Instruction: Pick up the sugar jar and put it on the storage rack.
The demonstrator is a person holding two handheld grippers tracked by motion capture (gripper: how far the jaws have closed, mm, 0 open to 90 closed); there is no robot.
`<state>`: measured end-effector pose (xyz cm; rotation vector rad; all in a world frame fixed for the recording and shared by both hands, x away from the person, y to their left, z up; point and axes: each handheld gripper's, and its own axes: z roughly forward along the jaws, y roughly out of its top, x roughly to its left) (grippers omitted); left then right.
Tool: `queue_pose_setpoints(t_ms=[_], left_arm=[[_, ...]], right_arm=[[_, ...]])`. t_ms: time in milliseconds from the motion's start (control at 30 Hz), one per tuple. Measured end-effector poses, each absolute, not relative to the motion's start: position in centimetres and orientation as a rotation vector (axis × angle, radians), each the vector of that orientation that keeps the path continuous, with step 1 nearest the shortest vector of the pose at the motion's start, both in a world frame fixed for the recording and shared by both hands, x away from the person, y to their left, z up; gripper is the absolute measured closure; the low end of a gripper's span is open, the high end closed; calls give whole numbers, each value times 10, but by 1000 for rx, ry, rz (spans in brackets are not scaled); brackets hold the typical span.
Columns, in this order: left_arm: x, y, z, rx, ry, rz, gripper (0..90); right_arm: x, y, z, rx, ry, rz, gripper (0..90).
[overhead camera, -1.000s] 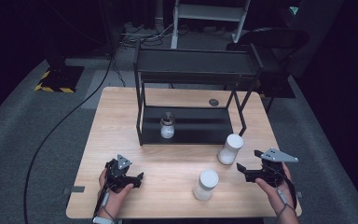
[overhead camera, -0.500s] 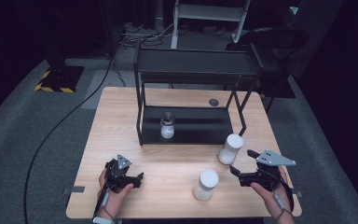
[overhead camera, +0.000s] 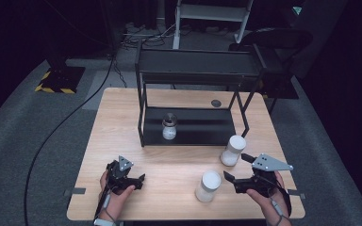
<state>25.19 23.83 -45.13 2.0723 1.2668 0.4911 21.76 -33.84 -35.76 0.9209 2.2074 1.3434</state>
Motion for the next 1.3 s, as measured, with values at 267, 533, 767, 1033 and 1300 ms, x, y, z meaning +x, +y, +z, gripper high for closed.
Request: queue_pose_setpoints(t_ms=[267, 533, 767, 1033, 1300], left_arm=[[252, 238, -451, 2072, 1267, 491, 43], [252, 238, -451, 2072, 1267, 491, 43], [252, 238, -451, 2072, 1267, 491, 43], [252, 238, -451, 2072, 1267, 491, 42], [252, 238, -451, 2072, 1267, 491, 42]], right_arm=[[215, -326, -359, 913, 2214, 1357, 60], [206, -312, -358, 904, 2203, 1370, 60], [201, -301, -358, 883, 2211, 1380, 58], [197, -294, -359, 861, 2225, 1395, 59], [196, -284, -365, 864, 2242, 1384, 60]])
